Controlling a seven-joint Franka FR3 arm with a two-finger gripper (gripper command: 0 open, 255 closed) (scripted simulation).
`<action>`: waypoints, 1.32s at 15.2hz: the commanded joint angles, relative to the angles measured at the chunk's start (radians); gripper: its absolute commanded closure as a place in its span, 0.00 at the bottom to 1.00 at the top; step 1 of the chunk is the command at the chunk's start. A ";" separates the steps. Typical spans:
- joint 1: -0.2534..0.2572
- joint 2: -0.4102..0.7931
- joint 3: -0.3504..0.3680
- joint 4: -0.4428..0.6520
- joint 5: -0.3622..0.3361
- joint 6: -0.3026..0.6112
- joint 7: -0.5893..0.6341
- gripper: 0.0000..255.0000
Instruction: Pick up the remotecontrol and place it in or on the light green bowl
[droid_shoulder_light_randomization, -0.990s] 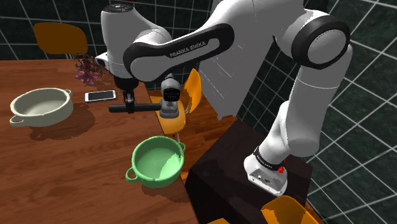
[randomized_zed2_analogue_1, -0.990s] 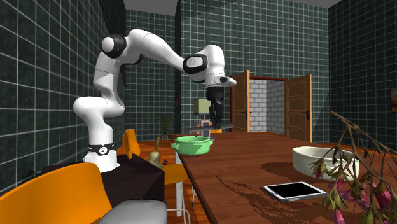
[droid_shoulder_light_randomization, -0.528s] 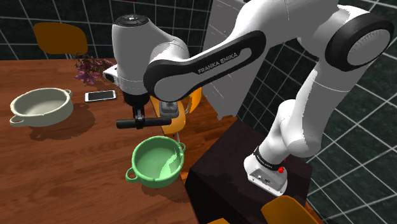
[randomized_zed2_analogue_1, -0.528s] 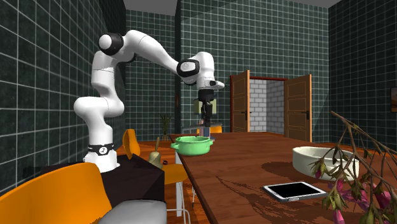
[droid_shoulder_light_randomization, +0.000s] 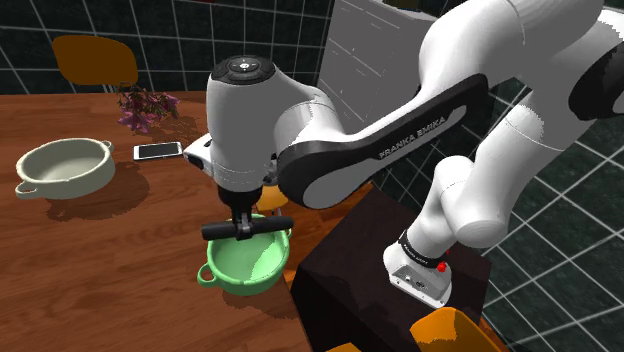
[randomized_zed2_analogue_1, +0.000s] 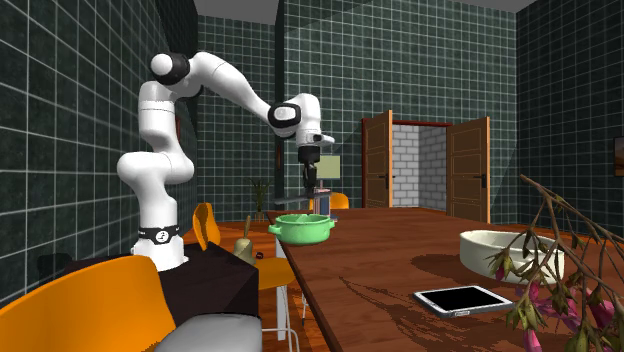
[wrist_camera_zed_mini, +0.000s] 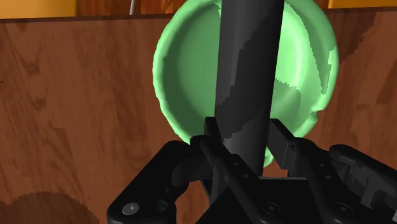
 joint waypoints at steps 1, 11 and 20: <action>0.010 -0.005 0.011 -0.021 0.001 0.014 0.021 1.00; 0.008 0.075 0.014 -0.080 -0.046 0.146 0.063 1.00; 0.008 0.078 0.014 -0.082 -0.048 0.152 0.064 0.00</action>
